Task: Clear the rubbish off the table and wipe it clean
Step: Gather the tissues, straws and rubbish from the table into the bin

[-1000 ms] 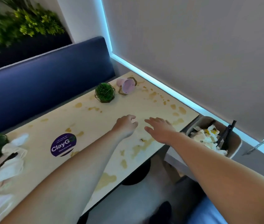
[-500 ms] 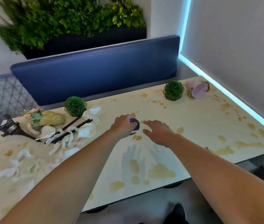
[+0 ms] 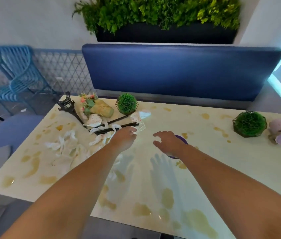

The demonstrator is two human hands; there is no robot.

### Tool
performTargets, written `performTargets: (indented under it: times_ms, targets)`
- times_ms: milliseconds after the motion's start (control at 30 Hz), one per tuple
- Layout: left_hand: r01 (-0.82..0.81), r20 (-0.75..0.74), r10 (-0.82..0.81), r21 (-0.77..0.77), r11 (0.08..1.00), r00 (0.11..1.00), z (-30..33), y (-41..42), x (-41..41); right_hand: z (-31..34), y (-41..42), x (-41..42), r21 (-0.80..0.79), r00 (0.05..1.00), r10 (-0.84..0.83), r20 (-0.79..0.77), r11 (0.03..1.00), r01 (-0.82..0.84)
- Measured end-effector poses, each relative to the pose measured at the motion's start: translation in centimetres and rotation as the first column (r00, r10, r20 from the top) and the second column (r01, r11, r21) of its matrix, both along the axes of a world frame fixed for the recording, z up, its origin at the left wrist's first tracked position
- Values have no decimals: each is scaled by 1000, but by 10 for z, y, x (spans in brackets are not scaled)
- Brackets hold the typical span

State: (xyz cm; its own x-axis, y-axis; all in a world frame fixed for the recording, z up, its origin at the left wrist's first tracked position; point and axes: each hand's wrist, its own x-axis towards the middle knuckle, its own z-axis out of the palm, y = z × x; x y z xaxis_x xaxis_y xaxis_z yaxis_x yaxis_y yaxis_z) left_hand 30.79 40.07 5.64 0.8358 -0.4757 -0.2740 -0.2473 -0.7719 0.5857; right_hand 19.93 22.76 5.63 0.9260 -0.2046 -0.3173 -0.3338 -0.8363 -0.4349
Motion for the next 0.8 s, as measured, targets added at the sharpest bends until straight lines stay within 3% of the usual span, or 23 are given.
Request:
performTargets:
  times_ms: [100, 400, 633, 800]
  targets:
    - [-106, -30, 105, -27, 994, 994, -9, 21, 14, -7, 6, 32, -5, 996, 94, 3, 996, -94]
    - [-268, -20, 268, 7, 963, 963, -34, 75, 50, -29, 44, 98, 100, 989, 134, 61, 985, -140]
    - [-217, 52, 213, 91, 972, 976, -39, 97, 108, -37, 74, 154, 18, 989, 87, 120, 996, -90]
    - [-85, 188, 38, 251, 964, 981, -43, 104, 150, -44, 95, 187, -125, 996, 87, 27, 989, -83]
